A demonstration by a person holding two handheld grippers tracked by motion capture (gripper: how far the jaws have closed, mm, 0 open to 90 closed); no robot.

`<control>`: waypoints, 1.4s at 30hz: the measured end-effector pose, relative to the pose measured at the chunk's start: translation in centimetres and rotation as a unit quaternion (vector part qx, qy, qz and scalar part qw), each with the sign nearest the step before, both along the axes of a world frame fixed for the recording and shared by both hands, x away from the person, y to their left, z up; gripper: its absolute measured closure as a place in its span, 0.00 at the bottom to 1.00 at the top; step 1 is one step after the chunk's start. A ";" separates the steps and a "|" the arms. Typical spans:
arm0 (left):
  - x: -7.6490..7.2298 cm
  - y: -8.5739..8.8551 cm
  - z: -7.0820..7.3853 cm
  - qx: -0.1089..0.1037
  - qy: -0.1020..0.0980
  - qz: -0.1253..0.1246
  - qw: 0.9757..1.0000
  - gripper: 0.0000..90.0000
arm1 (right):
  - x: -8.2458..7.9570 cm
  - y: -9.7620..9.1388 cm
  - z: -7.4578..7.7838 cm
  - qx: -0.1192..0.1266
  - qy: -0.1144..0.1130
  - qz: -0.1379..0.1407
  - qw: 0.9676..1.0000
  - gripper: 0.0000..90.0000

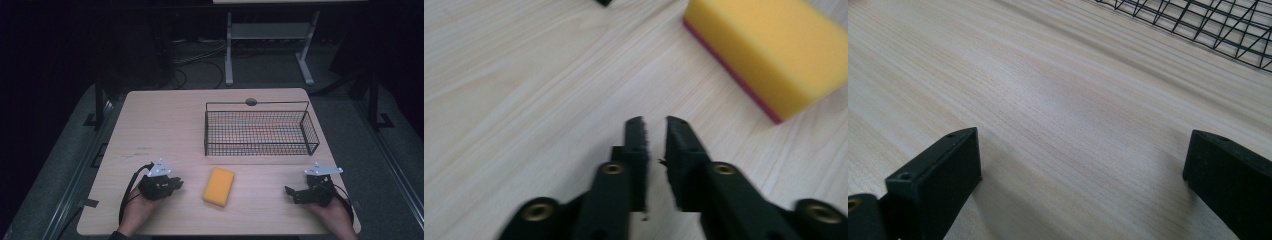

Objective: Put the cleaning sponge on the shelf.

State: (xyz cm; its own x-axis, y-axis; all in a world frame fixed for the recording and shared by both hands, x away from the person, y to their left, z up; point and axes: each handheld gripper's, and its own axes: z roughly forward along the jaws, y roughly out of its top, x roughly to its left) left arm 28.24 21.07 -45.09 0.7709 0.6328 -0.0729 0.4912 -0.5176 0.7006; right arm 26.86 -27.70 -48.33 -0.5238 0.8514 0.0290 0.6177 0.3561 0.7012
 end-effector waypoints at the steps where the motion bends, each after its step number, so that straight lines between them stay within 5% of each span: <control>1: 0.3 -0.4 0.2 -0.003 0.005 -0.008 1.000 1.00 | 0.0 0.0 0.0 0.000 0.000 0.000 1.000 0.01; 8: 1.0 -1.9 0.4 -0.005 0.012 -0.030 0.999 1.00 | 0.0 0.0 0.0 0.000 0.000 0.000 1.000 0.01; 29: 4.6 -7.9 1.1 -0.004 -0.015 -0.067 0.998 1.00 | 0.0 0.0 0.0 0.000 0.000 0.000 1.000 0.01; 42: 5.2 -9.6 0.8 -0.003 -0.014 -0.076 0.997 1.00 | 0.0 0.0 0.0 0.000 0.000 0.000 1.000 0.01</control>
